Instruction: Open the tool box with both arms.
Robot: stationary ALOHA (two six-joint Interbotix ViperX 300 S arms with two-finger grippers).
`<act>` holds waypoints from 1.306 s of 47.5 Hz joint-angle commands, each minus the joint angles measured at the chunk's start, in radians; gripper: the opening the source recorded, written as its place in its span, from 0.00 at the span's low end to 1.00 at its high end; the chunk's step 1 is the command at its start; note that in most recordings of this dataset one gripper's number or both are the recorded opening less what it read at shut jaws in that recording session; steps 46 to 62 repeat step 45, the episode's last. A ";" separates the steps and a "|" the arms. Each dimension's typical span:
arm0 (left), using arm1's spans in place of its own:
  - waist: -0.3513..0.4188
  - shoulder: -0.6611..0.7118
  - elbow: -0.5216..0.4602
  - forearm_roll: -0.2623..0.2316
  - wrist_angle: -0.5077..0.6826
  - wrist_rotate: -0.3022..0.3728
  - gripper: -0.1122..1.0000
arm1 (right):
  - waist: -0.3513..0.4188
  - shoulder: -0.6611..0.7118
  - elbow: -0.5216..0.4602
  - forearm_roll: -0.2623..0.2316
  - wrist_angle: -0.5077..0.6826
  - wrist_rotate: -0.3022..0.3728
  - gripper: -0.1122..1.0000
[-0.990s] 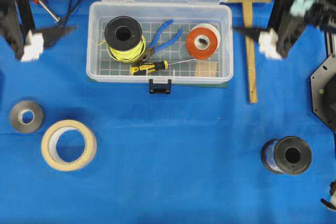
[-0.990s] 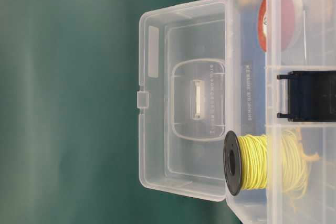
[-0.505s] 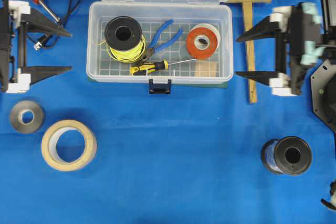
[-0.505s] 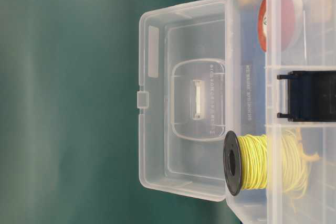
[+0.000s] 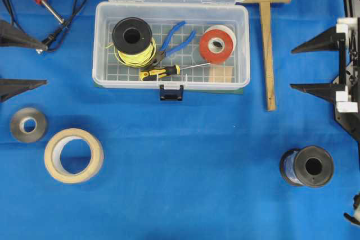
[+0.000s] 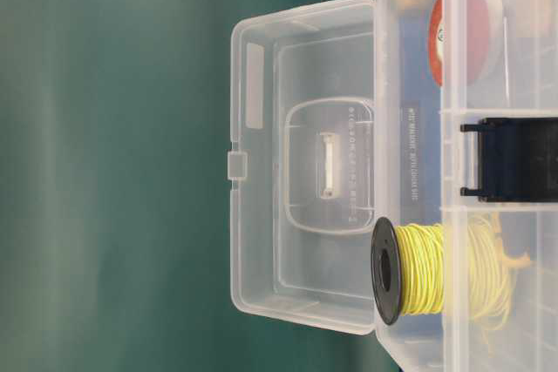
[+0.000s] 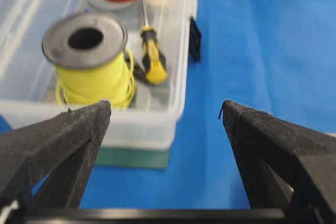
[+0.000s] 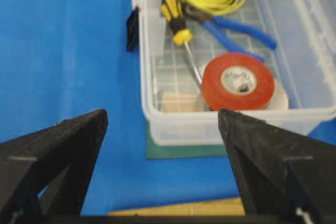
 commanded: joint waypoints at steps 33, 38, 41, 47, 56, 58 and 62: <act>-0.021 -0.072 0.049 -0.003 0.008 -0.005 0.91 | 0.005 0.031 0.038 0.020 -0.141 0.002 0.86; -0.035 -0.075 0.049 -0.002 0.011 -0.005 0.91 | 0.005 0.031 0.043 0.020 -0.141 0.002 0.86; -0.044 -0.075 0.049 -0.002 0.012 -0.005 0.91 | 0.005 0.031 0.044 0.021 -0.141 0.002 0.86; -0.054 -0.075 0.048 -0.002 0.012 -0.003 0.91 | 0.008 0.032 0.049 0.021 -0.143 0.002 0.86; -0.054 -0.075 0.048 -0.002 0.012 -0.003 0.91 | 0.008 0.032 0.049 0.021 -0.143 0.002 0.86; -0.054 -0.075 0.048 -0.002 0.012 -0.003 0.91 | 0.008 0.032 0.049 0.021 -0.143 0.002 0.86; -0.054 -0.075 0.048 -0.002 0.012 -0.003 0.91 | 0.008 0.032 0.049 0.021 -0.143 0.002 0.86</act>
